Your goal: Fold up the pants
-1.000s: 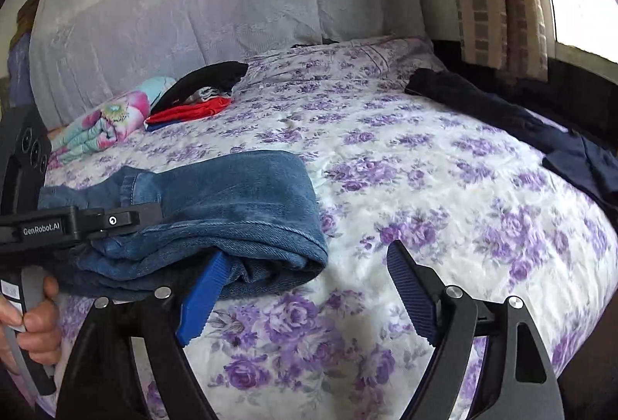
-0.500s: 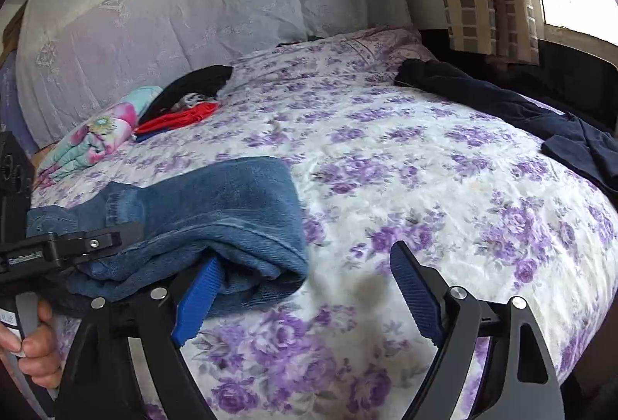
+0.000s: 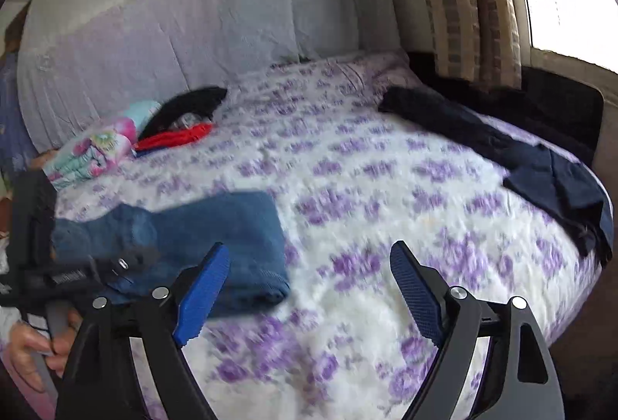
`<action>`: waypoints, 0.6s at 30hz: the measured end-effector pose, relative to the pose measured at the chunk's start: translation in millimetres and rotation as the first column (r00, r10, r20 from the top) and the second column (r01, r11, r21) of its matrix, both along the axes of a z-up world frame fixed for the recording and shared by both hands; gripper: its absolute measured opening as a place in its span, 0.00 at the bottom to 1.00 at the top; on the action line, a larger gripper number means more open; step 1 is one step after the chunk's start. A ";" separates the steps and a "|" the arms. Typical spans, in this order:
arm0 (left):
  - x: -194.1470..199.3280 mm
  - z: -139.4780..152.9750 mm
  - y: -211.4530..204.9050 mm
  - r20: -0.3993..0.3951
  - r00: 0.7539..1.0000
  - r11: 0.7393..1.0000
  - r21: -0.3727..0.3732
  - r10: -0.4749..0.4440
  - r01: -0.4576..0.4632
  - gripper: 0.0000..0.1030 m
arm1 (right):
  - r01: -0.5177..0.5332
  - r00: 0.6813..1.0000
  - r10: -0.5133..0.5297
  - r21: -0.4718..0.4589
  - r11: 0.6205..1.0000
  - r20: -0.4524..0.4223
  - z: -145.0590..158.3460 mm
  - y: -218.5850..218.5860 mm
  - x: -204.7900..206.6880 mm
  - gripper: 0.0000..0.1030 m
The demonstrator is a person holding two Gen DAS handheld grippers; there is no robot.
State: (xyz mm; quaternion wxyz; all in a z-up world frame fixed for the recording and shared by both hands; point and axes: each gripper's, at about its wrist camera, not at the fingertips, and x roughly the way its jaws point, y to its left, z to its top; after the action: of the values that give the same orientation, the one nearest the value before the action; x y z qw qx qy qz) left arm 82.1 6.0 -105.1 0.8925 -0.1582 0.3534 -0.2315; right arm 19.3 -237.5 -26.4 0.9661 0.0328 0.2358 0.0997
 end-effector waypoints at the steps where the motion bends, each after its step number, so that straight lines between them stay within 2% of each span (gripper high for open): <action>1: -0.2 -0.2 0.5 0.001 1.000 1.000 0.003 0.000 0.000 0.38 | -0.039 0.999 0.038 0.022 0.999 0.038 10.8 3.4 0.8 0.83; 2: -0.7 0.0 0.3 0.002 1.000 1.000 0.005 0.002 -0.002 0.38 | -0.092 0.994 0.088 0.053 0.994 0.063 18.0 8.0 6.7 0.83; 4: -2.8 0.8 0.8 -0.001 1.000 1.000 0.012 0.013 -0.013 0.38 | -0.159 0.987 0.156 0.100 0.982 0.037 16.9 17.1 25.2 0.74; 5: -6.1 2.2 0.9 -0.002 1.000 0.999 0.026 0.023 -0.023 0.38 | -0.189 0.981 0.191 0.101 0.977 -0.016 4.4 23.6 39.2 0.68; 6: -10.6 3.8 0.3 0.001 1.000 0.999 0.045 0.030 -0.030 0.38 | -0.189 0.975 0.195 0.065 0.980 -0.103 -12.7 30.2 52.3 0.62; 7: -15.8 5.0 0.3 0.008 0.999 0.997 0.066 0.034 -0.034 0.38 | -0.191 0.957 0.190 0.018 0.981 -0.219 -36.4 36.1 65.1 0.60; 8: -23.0 6.4 -0.7 0.020 0.999 0.994 0.102 0.036 -0.038 0.38 | -0.205 0.934 0.210 0.049 0.978 -0.289 -59.1 33.2 71.4 0.60; 9: -29.7 7.0 -2.0 0.032 0.999 0.991 0.128 0.025 -0.029 0.38 | -0.191 0.930 0.228 0.149 0.970 -0.288 -64.8 20.9 70.5 0.60; 10: -36.4 7.8 -2.0 0.048 0.998 0.988 0.152 0.032 -0.039 0.39 | -0.183 0.920 0.235 0.185 0.966 -0.313 -62.8 16.7 71.1 0.60; 11: -41.4 8.7 -0.7 0.060 0.997 0.985 0.164 0.039 -0.048 0.39 | -0.175 0.924 0.223 0.176 0.969 -0.311 -52.4 17.2 70.8 0.56; 12: -46.4 10.2 0.6 0.073 0.996 0.984 0.169 0.046 -0.058 0.49 | -0.176 0.946 0.207 0.140 0.974 -0.249 -36.4 21.5 65.7 0.56; 13: -52.5 11.1 3.2 0.084 0.994 0.980 0.181 0.074 -0.088 0.75 | -0.201 0.961 0.217 0.108 0.974 -0.169 -19.9 29.4 59.7 0.56; 14: -57.0 11.1 6.9 0.098 0.990 0.975 0.186 0.104 -0.121 0.81 | -0.233 0.964 0.242 0.085 0.969 -0.114 -6.7 37.8 55.1 0.56; 16: -64.5 11.4 13.6 0.113 0.987 0.976 0.171 0.114 -0.132 0.81 | -0.309 0.949 0.310 0.031 0.951 -0.050 10.8 61.1 55.7 0.54; 18: -73.3 15.5 19.9 0.133 0.985 0.981 0.147 0.111 -0.131 0.81 | -0.358 0.932 0.358 -0.004 0.934 -0.056 10.6 85.0 69.9 0.47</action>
State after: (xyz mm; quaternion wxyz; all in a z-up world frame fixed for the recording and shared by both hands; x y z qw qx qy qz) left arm 8.8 25.8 -89.6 0.9347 -0.0949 0.3041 -0.1579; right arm 89.3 -152.5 -15.8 0.9252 -0.0150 0.2649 0.2713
